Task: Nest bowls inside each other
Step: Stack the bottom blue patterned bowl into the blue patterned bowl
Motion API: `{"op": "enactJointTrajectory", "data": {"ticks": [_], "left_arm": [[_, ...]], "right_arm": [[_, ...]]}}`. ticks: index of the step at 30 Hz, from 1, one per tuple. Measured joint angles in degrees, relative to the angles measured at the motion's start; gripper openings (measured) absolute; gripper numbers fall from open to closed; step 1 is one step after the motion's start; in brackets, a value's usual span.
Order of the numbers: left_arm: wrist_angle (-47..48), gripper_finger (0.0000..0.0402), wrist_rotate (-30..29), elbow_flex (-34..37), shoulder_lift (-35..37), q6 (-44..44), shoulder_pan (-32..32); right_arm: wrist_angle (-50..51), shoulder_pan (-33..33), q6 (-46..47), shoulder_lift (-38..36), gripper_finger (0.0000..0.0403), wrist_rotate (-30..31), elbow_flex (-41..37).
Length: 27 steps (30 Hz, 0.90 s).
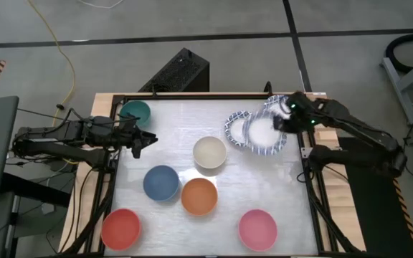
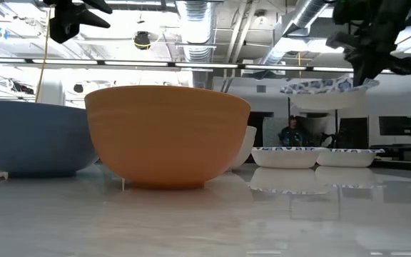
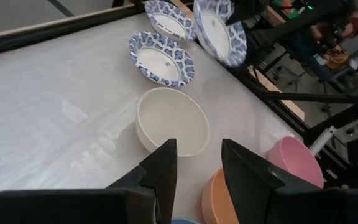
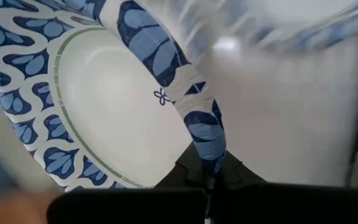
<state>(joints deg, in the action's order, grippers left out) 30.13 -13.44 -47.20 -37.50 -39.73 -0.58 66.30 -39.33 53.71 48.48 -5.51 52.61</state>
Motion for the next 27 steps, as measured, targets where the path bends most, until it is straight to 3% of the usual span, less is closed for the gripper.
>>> {"op": "enactJointTrajectory", "data": {"ticks": [10, 16, 27], "left_arm": [[0.0, 0.0115, -9.3, 0.0, 0.0, 2.7, 0.0], [0.0, 0.0115, -12.9, 0.0, 0.0, 3.7, 0.0], [0.0, 0.0115, -12.4, 0.0, 0.0, 1.8, 0.0]], "right_arm": [[-2.5, -19.4, 9.2, -2.0, 0.0010, 20.1, 0.3], [-7.0, -26.9, 10.5, 2.6, 0.0010, 17.6, -1.0], [-15.1, -30.2, 10.9, 6.0, 0.0010, 10.9, -11.4]]}}
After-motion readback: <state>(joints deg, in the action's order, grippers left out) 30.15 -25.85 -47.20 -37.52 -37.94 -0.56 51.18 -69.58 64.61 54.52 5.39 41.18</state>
